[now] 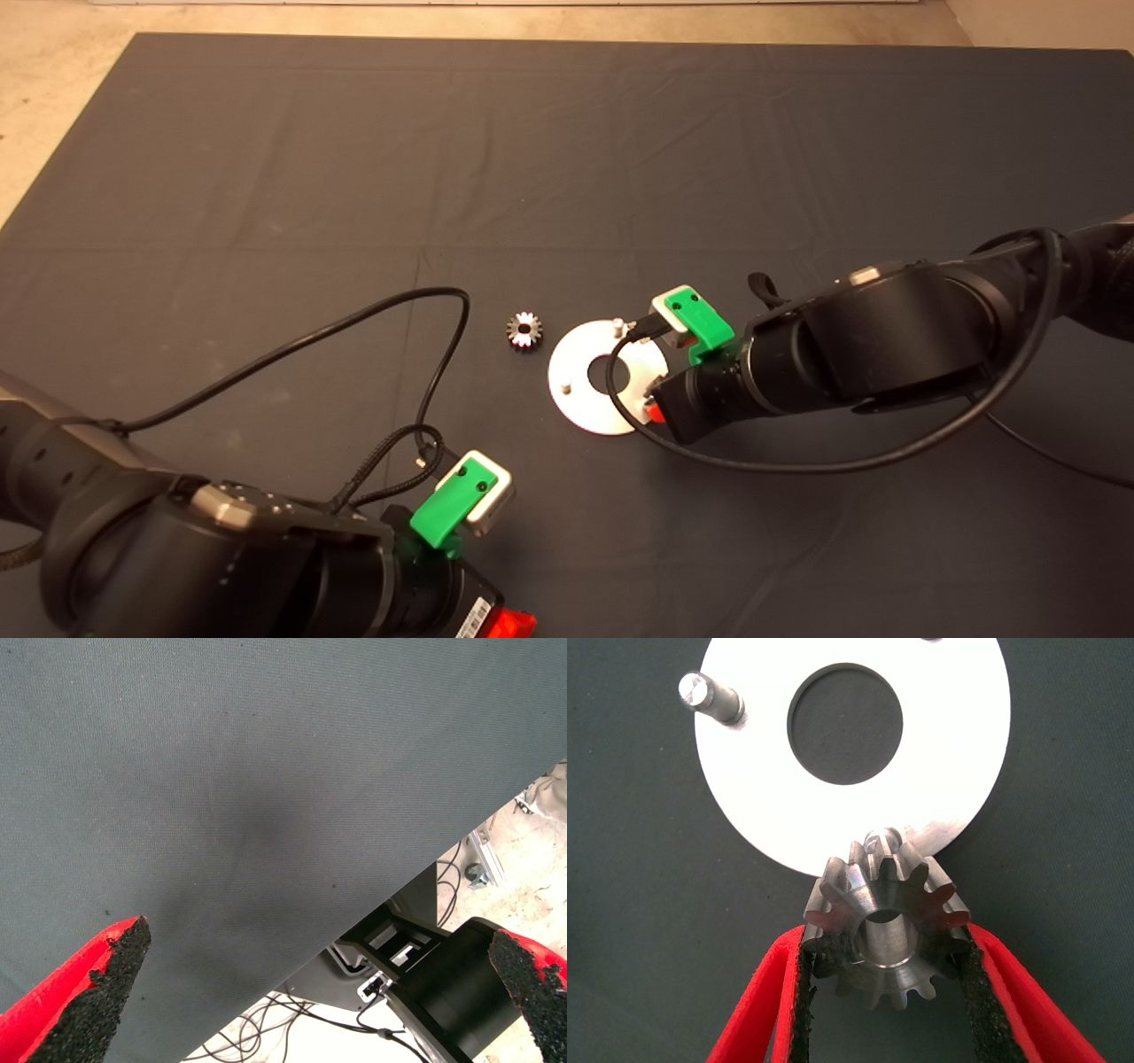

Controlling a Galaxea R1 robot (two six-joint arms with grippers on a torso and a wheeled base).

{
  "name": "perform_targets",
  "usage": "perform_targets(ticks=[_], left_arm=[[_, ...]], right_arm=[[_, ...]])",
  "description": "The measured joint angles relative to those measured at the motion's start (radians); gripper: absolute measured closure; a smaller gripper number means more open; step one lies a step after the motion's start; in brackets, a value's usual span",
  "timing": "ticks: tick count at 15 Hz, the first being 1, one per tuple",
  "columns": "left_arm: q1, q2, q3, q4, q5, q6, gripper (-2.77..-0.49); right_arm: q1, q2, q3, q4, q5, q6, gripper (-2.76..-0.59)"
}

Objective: Install three planetary gears onto the carrier pins

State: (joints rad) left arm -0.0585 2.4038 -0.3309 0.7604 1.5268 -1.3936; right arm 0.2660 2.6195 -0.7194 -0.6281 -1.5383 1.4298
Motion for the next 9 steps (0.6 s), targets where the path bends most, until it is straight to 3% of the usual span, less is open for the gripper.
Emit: perform_targets(ticks=[3, 9], left_arm=[[0.0, -0.005, 0.0, 0.0, 0.0, 0.0, -2.77], [0.0, -0.005, 0.0, 0.0, 0.0, 0.0, -2.77]], right_arm=[[0.0, 0.025, -0.04, 0.0, 0.0, -0.004, -1.0], [-0.001, 0.05, -0.065, 0.0, 0.0, -0.005, -1.0]])
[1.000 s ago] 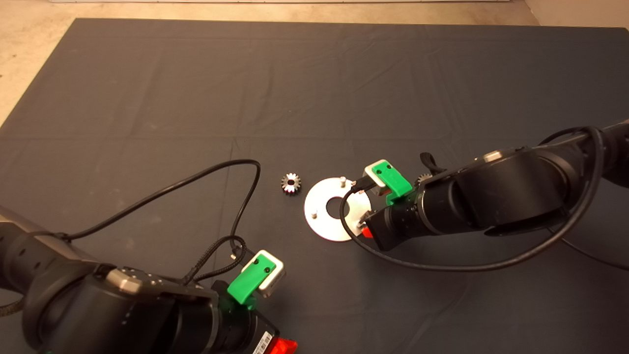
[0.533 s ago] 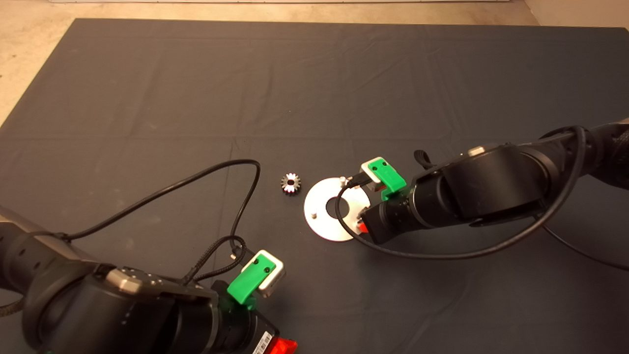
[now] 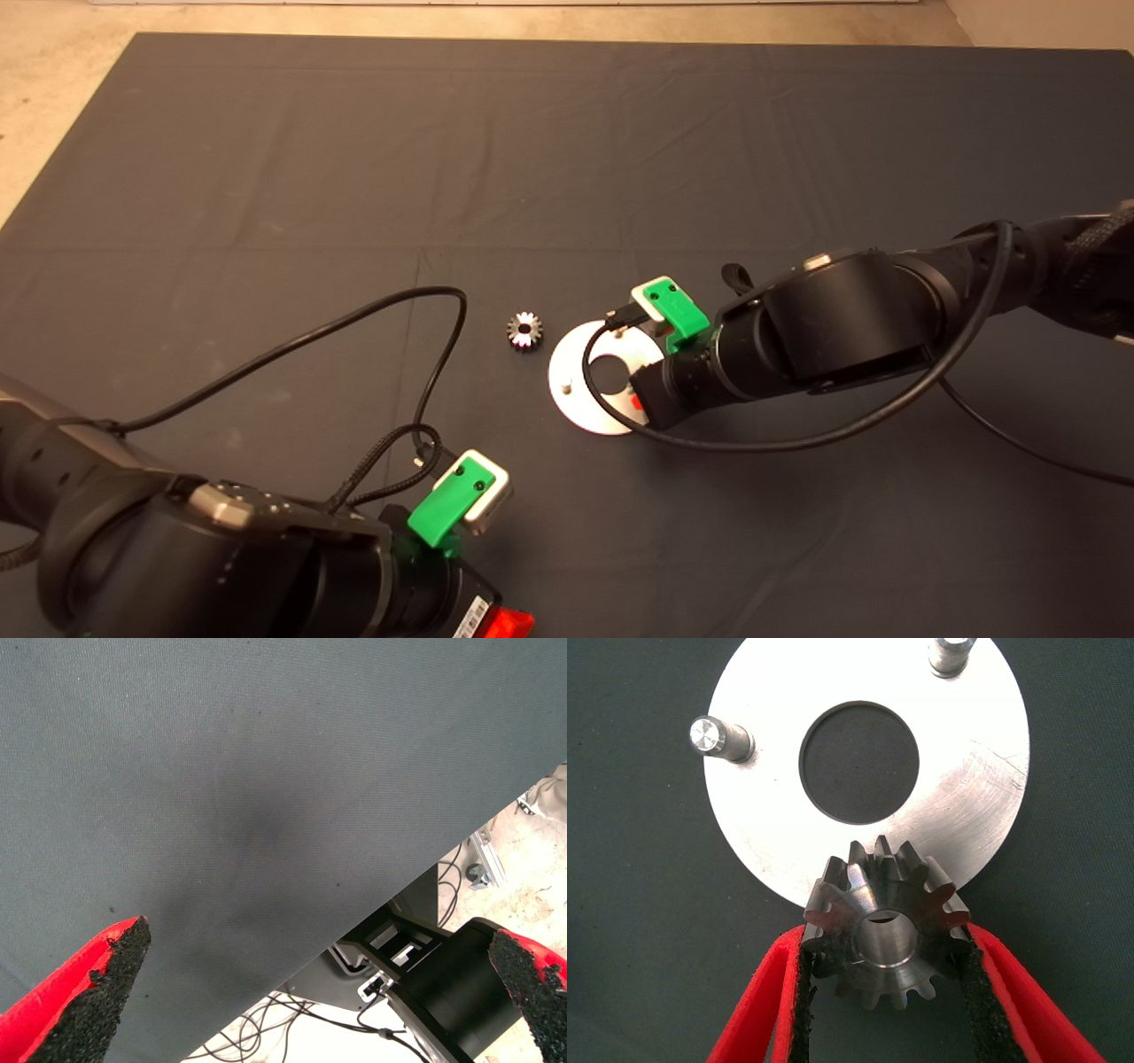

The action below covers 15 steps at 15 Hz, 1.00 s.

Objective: Install three planetary gears onto the carrier pins

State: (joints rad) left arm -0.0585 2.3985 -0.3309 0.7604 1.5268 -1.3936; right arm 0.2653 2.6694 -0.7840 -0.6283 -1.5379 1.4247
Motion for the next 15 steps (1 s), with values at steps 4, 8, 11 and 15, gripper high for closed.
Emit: perform_targets(ticks=[4, 8, 11, 15], left_arm=[[0.0, 0.0, 0.0, 0.0, 0.0, 0.0, -2.77], [0.0, 0.0, 0.0, 0.0, 0.0, 0.0, -2.77], [0.0, 0.0, 0.0, 0.0, 0.0, 0.0, -2.77], [0.0, 0.0, 0.0, 0.0, 0.0, 0.0, -2.77]], right_arm=[[-0.002, 0.003, -0.005, 0.0, 0.0, -0.004, -1.0], [-0.006, 0.003, -0.006, 0.0, 0.0, -0.006, -1.0], [-0.019, 0.003, -0.006, 0.0, 0.0, -0.007, -1.0], [-0.019, 0.003, -0.006, 0.0, 0.0, -0.007, -1.0]])
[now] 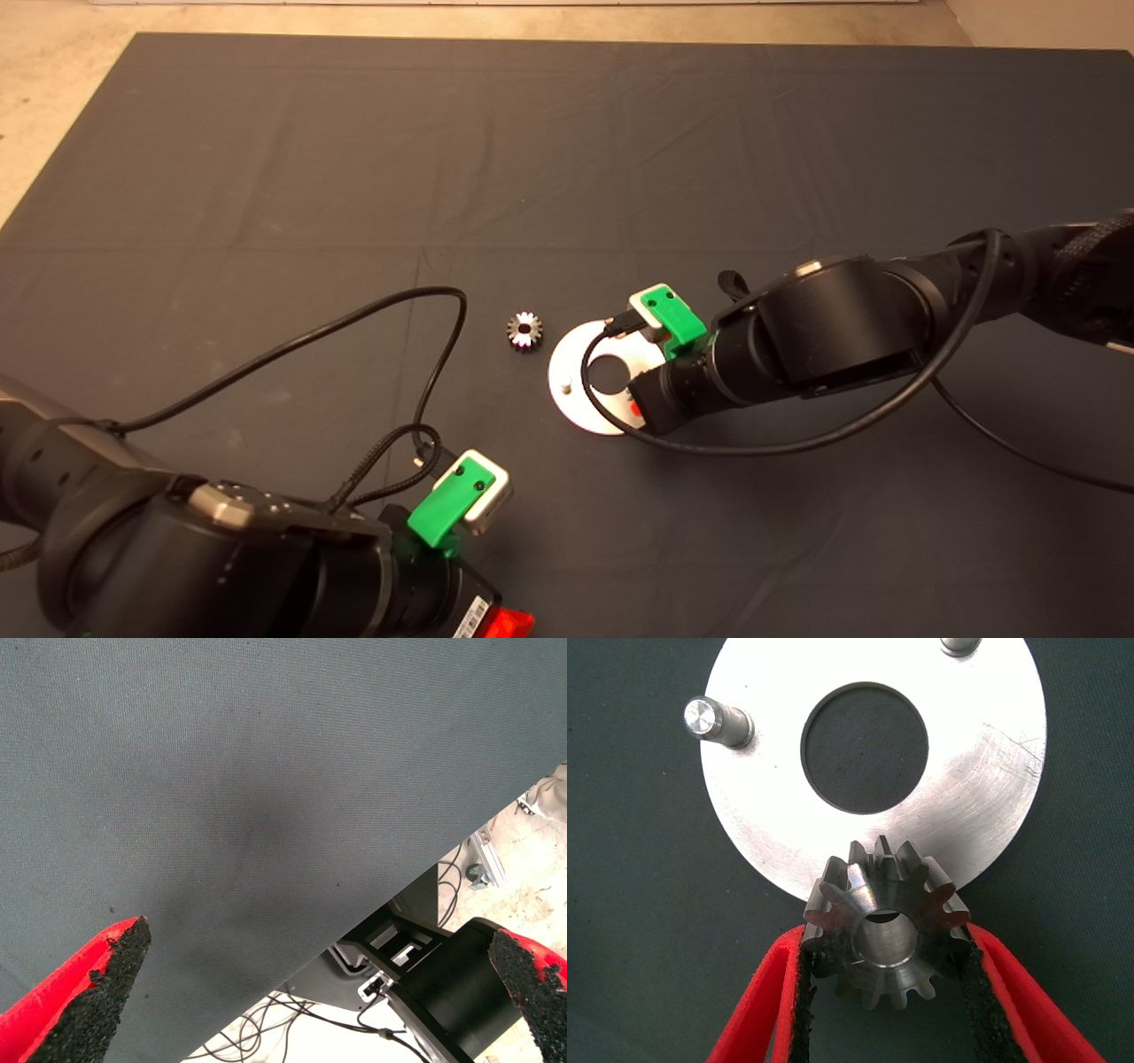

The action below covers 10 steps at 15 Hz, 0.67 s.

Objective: Install three planetary gears onto the carrier pins

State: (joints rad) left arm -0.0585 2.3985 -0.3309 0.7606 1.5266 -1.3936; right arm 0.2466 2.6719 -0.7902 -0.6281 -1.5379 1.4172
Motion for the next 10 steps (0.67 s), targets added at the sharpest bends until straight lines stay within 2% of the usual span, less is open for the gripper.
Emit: perform_targets(ticks=[7, 10], left_arm=[[0.0, -0.004, 0.0, 0.0, 0.0, 0.0, -2.77], [0.0, -0.01, 0.0, 0.0, 0.0, 0.0, -2.77]], right_arm=[[0.0, -0.001, 0.0, 0.0, 0.0, -0.006, -1.0], [0.0, -0.001, 0.0, 0.0, 0.0, -0.023, -0.99]])
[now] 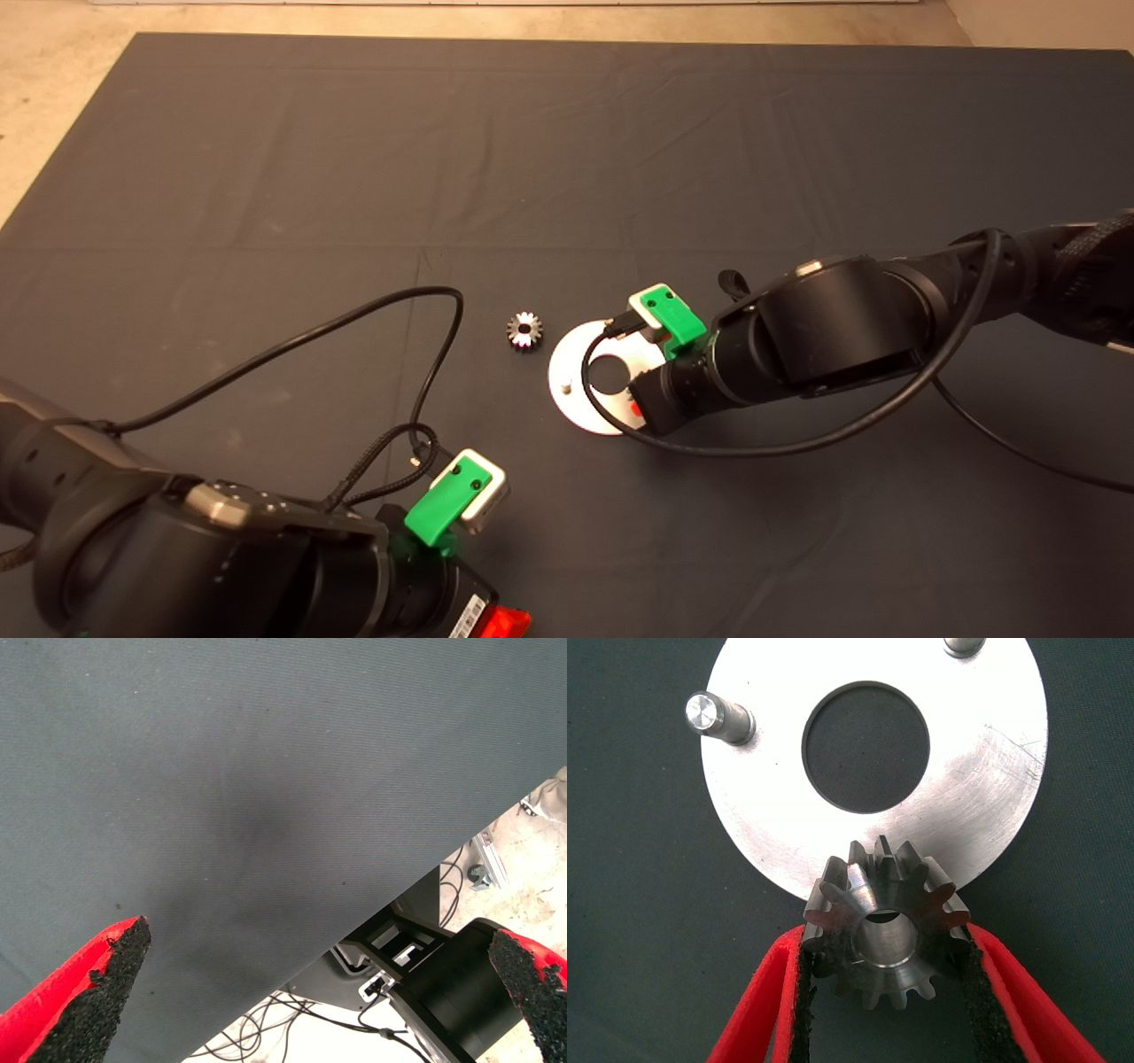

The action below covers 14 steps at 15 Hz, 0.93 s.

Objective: Install three planetary gears onto the carrier pins

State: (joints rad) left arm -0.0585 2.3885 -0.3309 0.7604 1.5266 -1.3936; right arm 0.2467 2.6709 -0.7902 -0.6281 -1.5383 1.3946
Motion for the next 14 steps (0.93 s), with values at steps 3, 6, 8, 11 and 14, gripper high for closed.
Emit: perform_targets(ticks=[3, 6, 8, 11, 14], left_arm=[[0.0, -0.016, 0.0, 0.0, 0.0, 0.0, -2.77], [0.0, -0.021, 0.0, 0.0, 0.0, 0.0, -2.77], [0.0, -0.021, 0.0, 0.0, 0.0, 0.0, -2.77], [0.0, -0.021, 0.0, 0.0, 0.0, 0.0, -2.77], [0.0, -0.021, 0.0, 0.0, 0.0, 0.0, -2.77]], right_arm=[[0.0, 0.0, 0.0, 0.0, 0.0, -0.012, -1.0], [0.0, 0.0, 0.0, 0.0, 0.0, -0.019, -0.99], [0.0, 0.0, 0.0, 0.0, 0.0, -0.028, -0.99], [-0.001, 0.0, 0.0, 0.0, 0.0, -0.036, -0.99], [-0.014, -0.001, 0.0, 0.0, 0.0, -0.039, -0.99]])
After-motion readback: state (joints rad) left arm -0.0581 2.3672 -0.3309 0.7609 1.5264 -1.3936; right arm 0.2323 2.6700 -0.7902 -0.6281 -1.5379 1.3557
